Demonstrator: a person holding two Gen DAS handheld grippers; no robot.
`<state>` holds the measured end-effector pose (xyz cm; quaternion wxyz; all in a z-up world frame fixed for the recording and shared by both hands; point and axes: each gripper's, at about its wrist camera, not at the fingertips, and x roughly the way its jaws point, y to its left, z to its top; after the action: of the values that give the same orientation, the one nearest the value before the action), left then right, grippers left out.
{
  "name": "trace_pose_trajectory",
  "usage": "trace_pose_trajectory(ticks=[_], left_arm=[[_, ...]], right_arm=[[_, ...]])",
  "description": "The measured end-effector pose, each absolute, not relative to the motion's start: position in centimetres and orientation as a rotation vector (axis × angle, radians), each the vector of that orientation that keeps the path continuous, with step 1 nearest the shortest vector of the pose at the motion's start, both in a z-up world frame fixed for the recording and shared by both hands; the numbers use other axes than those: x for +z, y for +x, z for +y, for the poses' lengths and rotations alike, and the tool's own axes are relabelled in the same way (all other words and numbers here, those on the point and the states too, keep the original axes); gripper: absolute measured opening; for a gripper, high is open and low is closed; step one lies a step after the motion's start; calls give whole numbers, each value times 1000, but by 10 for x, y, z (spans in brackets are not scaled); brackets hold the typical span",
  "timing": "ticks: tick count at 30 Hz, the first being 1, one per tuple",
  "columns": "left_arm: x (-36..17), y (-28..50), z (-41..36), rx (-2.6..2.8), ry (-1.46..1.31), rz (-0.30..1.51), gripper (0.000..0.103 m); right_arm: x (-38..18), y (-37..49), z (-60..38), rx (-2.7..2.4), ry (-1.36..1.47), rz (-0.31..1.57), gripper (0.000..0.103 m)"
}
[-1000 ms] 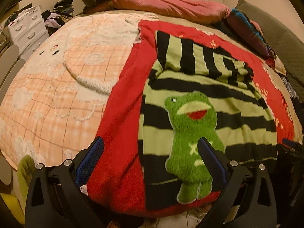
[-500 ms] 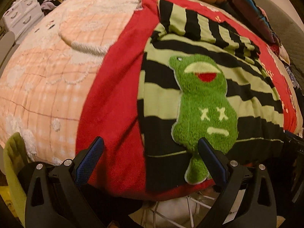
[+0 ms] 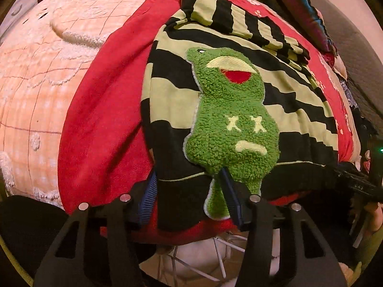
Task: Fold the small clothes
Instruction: 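Grasp the sweater hem with the left tool while the right tool grasps it too, then lift the hem with both tools and fold it over toward the collar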
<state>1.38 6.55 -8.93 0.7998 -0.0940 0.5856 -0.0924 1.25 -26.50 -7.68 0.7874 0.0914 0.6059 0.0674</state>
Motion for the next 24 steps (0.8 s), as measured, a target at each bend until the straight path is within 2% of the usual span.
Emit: trace_pose_trajectory(ticks=[4, 7, 9, 10, 12, 13, 14, 15, 16, 17, 24], left_arm=[[-95, 17, 70, -186, -226, 1282, 58], [-99, 18, 69, -188, -222, 1298, 59], [-99, 17, 69, -193, -216, 1298, 56], [-99, 17, 67, -202, -218, 1296, 49], [-98, 19, 65, -213, -218, 1293, 41], [-96, 19, 64, -218, -214, 1288, 29], [-93, 19, 62, -210, -199, 1276, 12], [-91, 18, 63, -215, -203, 1270, 11], [-88, 18, 62, -222, -206, 1265, 10], [-87, 19, 62, -226, -209, 1262, 9], [-52, 25, 73, -282, -311, 1147, 7]], right_arm=[[-76, 10, -269, 148, 218, 1298, 61], [-85, 12, -270, 149, 223, 1342, 75], [-88, 12, -267, 154, 210, 1361, 76], [-89, 12, -265, 161, 201, 1368, 76], [-89, 13, -264, 168, 203, 1365, 68], [-88, 13, -264, 172, 211, 1360, 59], [-86, 12, -267, 172, 217, 1355, 47], [-83, 12, -269, 173, 226, 1344, 40], [-80, 11, -271, 178, 241, 1330, 24], [-75, 9, -275, 195, 267, 1315, 13], [-38, 11, -291, 347, 403, 1134, 8]])
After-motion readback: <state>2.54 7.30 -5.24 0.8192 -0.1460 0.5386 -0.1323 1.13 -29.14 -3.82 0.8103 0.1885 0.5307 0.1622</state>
